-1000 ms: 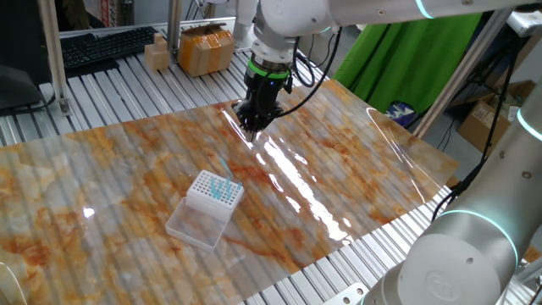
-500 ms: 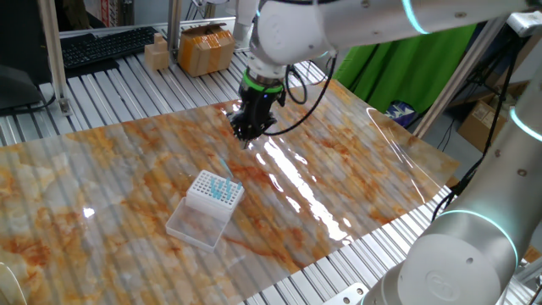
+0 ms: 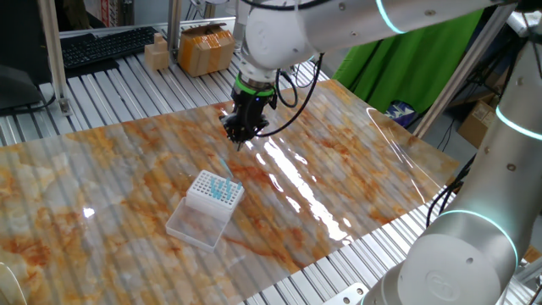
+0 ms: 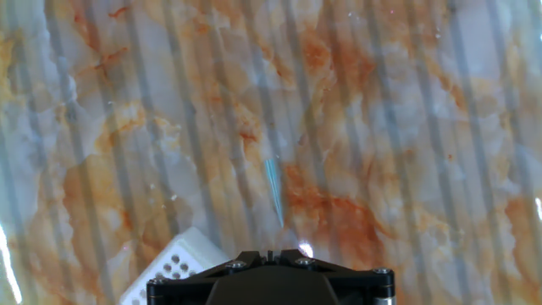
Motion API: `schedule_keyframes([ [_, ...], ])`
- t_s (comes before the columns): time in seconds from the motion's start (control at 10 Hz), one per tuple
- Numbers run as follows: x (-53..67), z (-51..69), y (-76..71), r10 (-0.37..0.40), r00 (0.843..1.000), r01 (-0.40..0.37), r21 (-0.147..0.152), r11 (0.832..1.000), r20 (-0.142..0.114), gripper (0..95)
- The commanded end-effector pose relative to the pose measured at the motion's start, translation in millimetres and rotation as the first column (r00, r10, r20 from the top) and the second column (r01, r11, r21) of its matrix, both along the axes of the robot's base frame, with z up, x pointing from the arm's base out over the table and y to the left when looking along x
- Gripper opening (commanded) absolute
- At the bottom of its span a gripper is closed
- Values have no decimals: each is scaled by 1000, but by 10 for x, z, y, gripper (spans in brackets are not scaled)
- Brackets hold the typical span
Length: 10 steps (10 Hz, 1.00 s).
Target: Insert a medium pipette tip into the holder for medium pipette tips
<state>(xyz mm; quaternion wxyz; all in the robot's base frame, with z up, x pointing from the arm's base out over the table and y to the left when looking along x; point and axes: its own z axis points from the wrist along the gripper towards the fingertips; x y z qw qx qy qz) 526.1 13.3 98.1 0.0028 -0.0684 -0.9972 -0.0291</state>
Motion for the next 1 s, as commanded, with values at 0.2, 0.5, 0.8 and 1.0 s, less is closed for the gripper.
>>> schedule_keyframes([
  [0.2, 138, -92, -8, 9, 1000, -9, 1, 1000, 0, 0],
  [0.5, 241, -166, -24, 15, 1000, -15, 2, 1000, 0, 0],
  [0.8, 324, -274, -42, 21, 1000, -21, 3, 1000, -1, 0],
  [1.0, 339, -332, -47, 20, 1000, -20, 2, 1000, 0, 0],
])
